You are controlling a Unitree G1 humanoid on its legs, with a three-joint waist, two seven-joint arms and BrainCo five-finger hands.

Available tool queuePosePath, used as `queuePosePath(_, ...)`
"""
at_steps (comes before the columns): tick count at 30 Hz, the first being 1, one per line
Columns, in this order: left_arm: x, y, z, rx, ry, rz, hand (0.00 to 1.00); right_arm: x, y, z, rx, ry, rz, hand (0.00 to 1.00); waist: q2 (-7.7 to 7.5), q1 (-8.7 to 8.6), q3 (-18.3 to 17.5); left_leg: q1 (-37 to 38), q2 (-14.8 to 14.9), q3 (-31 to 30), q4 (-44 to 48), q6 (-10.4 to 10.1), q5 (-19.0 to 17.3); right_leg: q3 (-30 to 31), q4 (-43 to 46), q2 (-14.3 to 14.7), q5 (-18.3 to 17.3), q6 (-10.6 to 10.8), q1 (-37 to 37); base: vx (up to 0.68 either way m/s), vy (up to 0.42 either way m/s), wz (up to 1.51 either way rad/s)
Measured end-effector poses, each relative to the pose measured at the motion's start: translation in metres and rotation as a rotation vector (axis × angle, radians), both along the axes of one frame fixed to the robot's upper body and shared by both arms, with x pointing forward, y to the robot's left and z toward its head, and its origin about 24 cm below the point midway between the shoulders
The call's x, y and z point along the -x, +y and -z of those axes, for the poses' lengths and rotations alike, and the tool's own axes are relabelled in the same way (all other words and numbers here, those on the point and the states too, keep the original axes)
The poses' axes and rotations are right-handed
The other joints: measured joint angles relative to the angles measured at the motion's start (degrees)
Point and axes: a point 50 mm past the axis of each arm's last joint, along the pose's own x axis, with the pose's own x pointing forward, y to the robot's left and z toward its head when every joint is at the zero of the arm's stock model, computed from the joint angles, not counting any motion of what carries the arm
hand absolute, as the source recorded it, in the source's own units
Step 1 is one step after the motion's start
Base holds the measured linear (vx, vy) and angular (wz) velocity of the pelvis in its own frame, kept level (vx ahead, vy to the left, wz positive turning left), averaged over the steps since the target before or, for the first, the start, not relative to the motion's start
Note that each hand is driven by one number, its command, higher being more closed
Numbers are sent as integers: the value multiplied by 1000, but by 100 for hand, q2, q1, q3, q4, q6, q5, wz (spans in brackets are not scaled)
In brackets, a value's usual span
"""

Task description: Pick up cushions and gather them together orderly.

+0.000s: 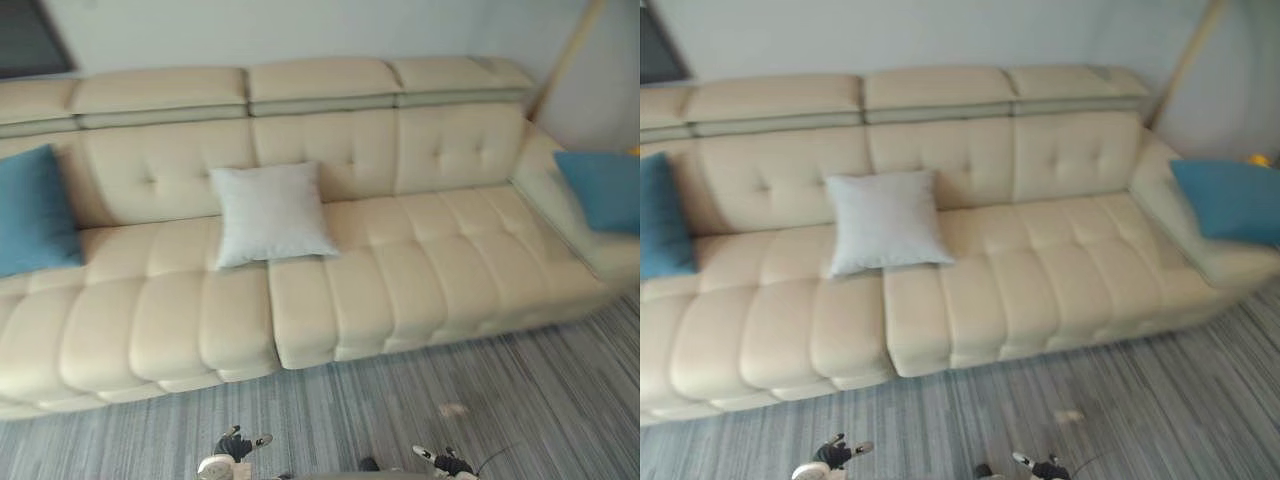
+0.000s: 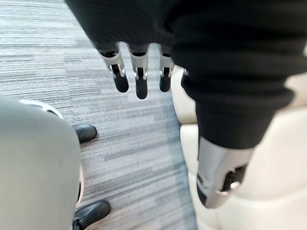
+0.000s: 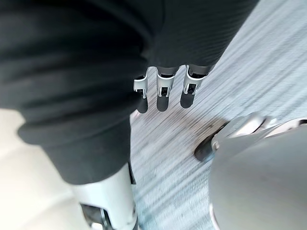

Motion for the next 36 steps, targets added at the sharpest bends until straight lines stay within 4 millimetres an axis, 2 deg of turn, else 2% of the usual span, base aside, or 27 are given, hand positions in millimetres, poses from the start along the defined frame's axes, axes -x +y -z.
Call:
queuePosePath(1,-1,-1,0,2,-2,-1,0,-1,0,-1,3,-5,-3,0,7,-8,16,-1,29,94,42,-16,-34,25,1,33,30,-9,-29,-63,-39,-146)
queuePosePath(2,-4,-5,-1,14,-13,-5,0,-4,0,-2,13,-19,-15,0,92,-14,82,-3,183,565,173,-63,-132,-98,-4,158,167,-100,-202,-47,-57,-131)
queuePosePath(4,-7,-7,-2,16,-26,-8,0,-7,1,-2,12,-24,-19,0,95,-9,84,7,299,934,228,-100,-166,-883,91,76,104,-351,-413,-28,-83,-124)
queuePosePath(6,-12,-8,-4,17,-46,-3,0,-11,0,-4,17,-37,-21,0,137,-15,111,120,502,1512,283,-180,-174,-3061,464,-413,-15,-543,-690,28,-98,-115)
queuePosePath(8,-13,-8,-4,16,-48,5,0,-13,-1,-4,20,-43,-23,0,169,-22,123,250,590,1712,282,-275,-157,-3927,596,-621,39,-547,-642,122,-164,-86)
queuePosePath(9,-18,-12,-5,25,-62,17,0,-16,-4,-6,35,-60,-24,0,245,-122,170,362,700,1792,267,-444,-51,-3878,679,-414,-41,-630,-610,161,-234,-79)
queuePosePath(11,-25,-18,-7,41,-77,22,0,-18,-8,-7,46,-64,-25,0,328,-84,238,521,821,1953,376,-571,22,-3656,840,-263,-193,-695,-634,108,-192,-70)
queuePosePath(12,-25,-20,-6,48,-77,25,0,-18,-9,-8,48,-67,-25,0,318,-92,252,468,1031,1953,988,-576,21,-3472,1035,-220,-369,-742,-643,144,-232,-92)
queuePosePath(13,-25,-26,-6,64,-80,21,0,-19,-9,-8,50,-72,-27,0,290,-120,305,232,1484,1837,2315,-573,72,-3206,1173,-117,-555,-808,-536,162,-247,-87)
queuePosePath(14,-25,-28,-6,73,-83,9,0,-20,-8,-9,49,-79,-28,0,315,-118,324,136,1666,1732,2803,-434,156,-3130,1211,-28,-599,-837,-482,187,-240,-108)
queuePosePath(15,-22,-27,-6,85,-90,-40,0,-22,-7,-10,50,-87,-32,0,336,-52,407,-296,2036,1180,4055,206,332,-2772,1304,169,-725,-992,-333,182,-144,-144)
queuePosePath(16,-26,-29,-8,91,-110,-46,0,-25,-6,-10,50,-91,-39,0,375,19,419,-831,1770,254,4800,-38,11,-2389,1424,290,-884,-1154,-288,174,-88,-154)
queuePosePath(17,-25,-29,-8,92,-110,-45,0,-26,-5,-10,47,-91,-45,0,376,18,418,-1004,1643,22,4932,-174,-89,-2273,1439,325,-911,-1181,-278,213,-1,-161)
queuePosePath(18,-28,-28,-10,92,-132,-43,0,-30,0,-10,36,-95,-61,0,368,28,432,-1441,1230,-486,4916,-284,-394,-1950,1394,401,-951,-1201,-150,239,15,-139)
queuePosePath(19,-30,-28,-12,95,-150,-42,0,-28,0,-10,36,-89,-60,0,346,53,461,-1631,945,-676,4517,-214,-544,-1666,1373,464,-1002,-1162,-8,209,10,-132)
queuePosePath(20,-31,-28,-12,95,-155,-43,0,-27,0,-10,36,-86,-61,0,341,56,475,-1663,853,-741,4340,-202,-574,-1557,1373,490,-1028,-1148,17,231,64,-129)
queuePosePath(21,-32,-29,-14,101,-172,-60,0,-26,1,-9,35,-81,-70,0,340,103,476,-1860,536,-1123,3708,-249,-622,-1198,1382,581,-1117,-1087,119,134,54,-101)
queuePosePath(22,-33,-30,-14,105,-176,-65,0,-26,1,-9,35,-81,-72,0,342,132,475,-1920,407,-1341,3426,-252,-621,-1085,1386,606,-1151,-1056,146,318,152,-144)
queuePosePath(24,-36,-32,-16,113,-194,-78,0,-28,1,-10,39,-83,-81,0,359,261,452,-2098,-6,-2326,2257,-270,-456,-514,1423,776,-1302,-982,198,358,208,-144)
queuePosePath(25,-36,-32,-16,115,-194,-82,0,-28,1,-10,41,-83,-86,0,367,273,437,-2110,-52,-2530,2060,-196,-371,-408,1469,811,-1363,-946,198,473,307,-183)
queuePosePath(26,-34,-31,-15,115,-190,-90,0,-27,4,-9,41,-78,-107,0,359,334,335,-1914,-18,-2431,1770,-140,141,18,1911,885,-1759,-735,168,425,282,-149)
queuePosePath(28,-32,-24,-15,99,-184,-96,0,-26,9,-8,29,-77,-116,0,162,342,235,-1764,-62,-2022,1735,-93,70,155,2233,719,-1936,-480,131,386,232,-124)
queuePosePath(30,-30,-22,-13,93,-169,-97,0,-33,18,-10,15,-107,-150,0,14,369,153,-1409,-93,-1417,1656,94,-157,-118,3200,584,-1815,288,-337,363,225,-121)
queuePosePath(31,-31,-23,-13,93,-170,-95,0,-34,19,-11,13,-114,-149,0,9,367,159,-1325,-111,-1376,1625,130,-180,-228,3463,560,-1747,436,-454,300,204,-78)
queuePosePath(32,-31,-24,-13,95,-164,-90,0,-34,18,-11,14,-115,-146,0,23,355,172,-1117,-145,-1367,1509,198,-222,-499,4001,515,-1594,708,-717,269,156,-41)
queuePosePath(33,-30,-27,-12,94,-152,-88,0,-36,17,-12,19,-122,-145,0,81,347,221,-747,-147,-1312,1296,268,-274,-1042,4517,328,-1642,566,-905,262,138,-36)
queuePosePath(36,-31,-28,-12,98,-151,-95,0,-38,17,-13,29,-127,-162,0,131,343,239,-96,-116,-1233,698,273,-277,-1745,4340,4,-1892,101,-1102,297,52,-18)
